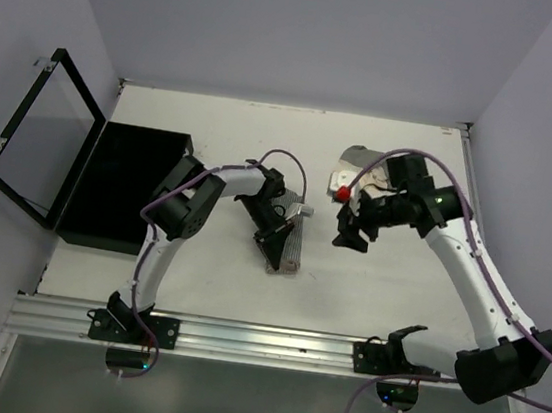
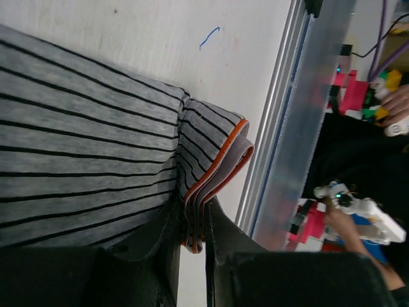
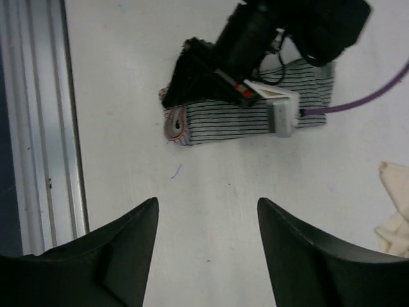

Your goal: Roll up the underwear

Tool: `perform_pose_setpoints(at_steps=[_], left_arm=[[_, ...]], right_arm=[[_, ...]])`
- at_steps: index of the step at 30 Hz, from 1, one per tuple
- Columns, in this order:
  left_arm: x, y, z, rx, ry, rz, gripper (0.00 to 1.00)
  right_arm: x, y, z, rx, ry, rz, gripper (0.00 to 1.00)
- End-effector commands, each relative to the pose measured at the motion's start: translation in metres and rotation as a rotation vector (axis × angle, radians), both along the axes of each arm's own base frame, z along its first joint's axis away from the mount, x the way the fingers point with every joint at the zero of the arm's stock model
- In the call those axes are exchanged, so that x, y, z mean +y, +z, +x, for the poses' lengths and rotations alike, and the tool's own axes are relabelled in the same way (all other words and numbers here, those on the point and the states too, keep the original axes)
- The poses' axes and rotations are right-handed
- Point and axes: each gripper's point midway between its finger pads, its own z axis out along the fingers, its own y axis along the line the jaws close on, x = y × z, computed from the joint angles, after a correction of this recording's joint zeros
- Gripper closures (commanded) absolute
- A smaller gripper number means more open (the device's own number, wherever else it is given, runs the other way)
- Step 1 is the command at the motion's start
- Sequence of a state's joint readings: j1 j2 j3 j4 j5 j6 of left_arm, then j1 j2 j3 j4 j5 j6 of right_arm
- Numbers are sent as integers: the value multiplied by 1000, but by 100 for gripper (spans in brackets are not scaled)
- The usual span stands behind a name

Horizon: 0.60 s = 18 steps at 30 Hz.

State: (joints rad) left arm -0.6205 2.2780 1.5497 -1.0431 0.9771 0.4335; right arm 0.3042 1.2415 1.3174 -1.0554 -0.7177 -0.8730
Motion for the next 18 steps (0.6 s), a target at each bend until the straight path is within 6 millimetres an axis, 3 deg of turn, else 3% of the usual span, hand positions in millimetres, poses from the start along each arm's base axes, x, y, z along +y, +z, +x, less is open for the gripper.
perform_pose_setpoints(at_steps=[1, 4, 8, 9, 12, 14, 18], left_arm=[[35, -53, -14, 46, -40, 201, 100], [41, -61, -16, 77, -48, 211, 100], [46, -74, -8, 47, -49, 234, 100], [45, -75, -7, 45, -47, 238, 100], [46, -81, -5, 57, -36, 252, 100], [49, -85, -3, 52, -24, 265, 100], [49, -85, 1, 56, 11, 270, 98]], right_arm=[[23, -26, -29, -23, 142, -73, 35], [48, -47, -39, -24, 180, -74, 45], [65, -92, -49, -74, 243, -156, 58], [75, -91, -39, -132, 237, -132, 58], [96, -97, -38, -164, 239, -128, 58], [111, -99, -47, -190, 289, -141, 56], [127, -123, -57, -242, 381, -203, 53]])
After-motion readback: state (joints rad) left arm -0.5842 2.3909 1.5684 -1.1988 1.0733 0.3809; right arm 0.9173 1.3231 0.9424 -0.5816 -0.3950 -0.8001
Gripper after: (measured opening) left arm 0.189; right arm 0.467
